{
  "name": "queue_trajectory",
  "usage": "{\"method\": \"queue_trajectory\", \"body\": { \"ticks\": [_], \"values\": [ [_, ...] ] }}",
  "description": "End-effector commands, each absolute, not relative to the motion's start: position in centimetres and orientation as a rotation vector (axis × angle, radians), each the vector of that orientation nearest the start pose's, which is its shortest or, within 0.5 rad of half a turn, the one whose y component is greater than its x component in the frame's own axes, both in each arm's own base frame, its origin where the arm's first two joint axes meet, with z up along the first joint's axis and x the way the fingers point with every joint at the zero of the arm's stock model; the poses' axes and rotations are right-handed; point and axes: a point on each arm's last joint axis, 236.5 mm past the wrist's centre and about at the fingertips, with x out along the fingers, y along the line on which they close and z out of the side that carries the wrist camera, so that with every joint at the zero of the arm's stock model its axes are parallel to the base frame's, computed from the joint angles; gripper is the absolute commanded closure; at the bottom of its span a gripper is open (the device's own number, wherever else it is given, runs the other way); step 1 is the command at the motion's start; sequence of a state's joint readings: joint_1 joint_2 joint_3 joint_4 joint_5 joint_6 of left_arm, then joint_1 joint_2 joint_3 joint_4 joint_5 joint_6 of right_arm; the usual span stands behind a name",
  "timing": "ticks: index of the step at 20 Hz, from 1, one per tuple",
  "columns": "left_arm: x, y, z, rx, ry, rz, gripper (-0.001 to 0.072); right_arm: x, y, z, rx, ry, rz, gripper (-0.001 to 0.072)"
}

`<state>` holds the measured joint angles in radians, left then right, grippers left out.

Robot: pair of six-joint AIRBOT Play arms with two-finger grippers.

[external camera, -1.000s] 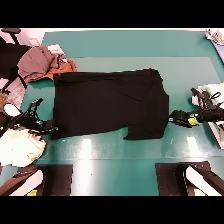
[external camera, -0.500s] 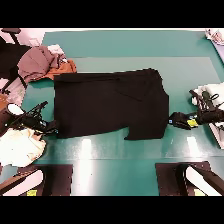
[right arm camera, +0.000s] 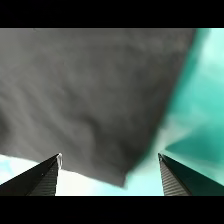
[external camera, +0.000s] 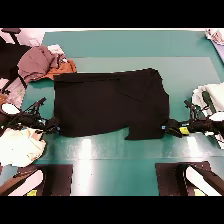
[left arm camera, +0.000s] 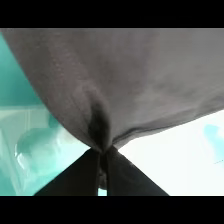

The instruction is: Fold the shirts.

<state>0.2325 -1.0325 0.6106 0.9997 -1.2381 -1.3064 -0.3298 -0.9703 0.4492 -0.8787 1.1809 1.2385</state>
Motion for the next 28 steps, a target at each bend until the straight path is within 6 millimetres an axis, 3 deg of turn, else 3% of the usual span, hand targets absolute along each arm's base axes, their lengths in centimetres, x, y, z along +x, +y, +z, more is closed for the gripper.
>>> {"method": "queue_trajectory", "body": {
  "ticks": [1, 2, 4, 5, 6, 7, 9, 11, 13, 16, 21, 25, 28],
  "values": [
    [24.8, -7.2, -4.2, -0.598, 1.438, -0.278, 0.0682, 26.3, 7.0, -6.7, 0.808, 1.230, 0.212, 0.0027],
    [25.1, -7.2, -3.9, -0.605, 1.428, -0.275, 0.0682, 27.2, 7.0, -6.4, 0.831, 1.195, 0.201, 0.0052],
    [26.2, -7.4, -2.8, -0.630, 1.394, -0.275, 0.0682, 27.8, 7.5, -6.4, 0.807, 1.173, 0.205, 0.0218],
    [26.9, -7.3, -2.2, -0.630, 1.375, -0.271, 0.0682, 27.9, 8.1, -6.5, 0.782, 1.172, 0.217, 0.0330],
    [27.4, -7.1, -1.6, -0.632, 1.360, -0.264, 0.0682, 28.0, 8.8, -6.3, 0.759, 1.172, 0.237, 0.0541],
    [27.9, -7.0, -1.1, -0.638, 1.348, -0.257, 0.0682, 28.3, 9.5, -5.9, 0.728, 1.168, 0.268, 0.0697],
    [28.6, -6.9, 0.1, -0.651, 1.329, -0.246, 0.0682, 29.2, 10.9, -3.5, 0.675, 1.152, 0.350, 0.0697],
    [28.6, -7.1, 1.2, -0.653, 1.337, -0.261, 0.0682, 30.0, 11.6, 0.5, 0.643, 1.102, 0.425, 0.0698],
    [28.3, -7.3, 2.3, -0.652, 1.332, -0.267, 0.0682, 30.4, 10.7, 3.9, 0.565, 1.047, 0.412, 0.0699],
    [28.0, -7.3, 4.9, -0.655, 1.245, -0.246, 0.0682, 28.1, 8.3, 6.1, 0.423, 1.051, 0.329, 0.0699],
    [26.5, -7.7, 8.3, -0.688, 1.159, -0.216, 0.0682, 24.5, 9.2, 9.5, 0.429, 0.965, 0.340, 0.0699],
    [23.9, -8.2, 10.6, -0.678, 1.121, -0.215, 0.0682, 20.5, 10.0, 11.7, 0.439, 0.934, 0.348, 0.0700],
    [21.5, -8.4, 11.2, -0.677, 1.138, -0.190, 0.0682, 18.7, 7.7, 11.9, 0.395, 0.895, 0.227, 0.0700]
  ]
}}
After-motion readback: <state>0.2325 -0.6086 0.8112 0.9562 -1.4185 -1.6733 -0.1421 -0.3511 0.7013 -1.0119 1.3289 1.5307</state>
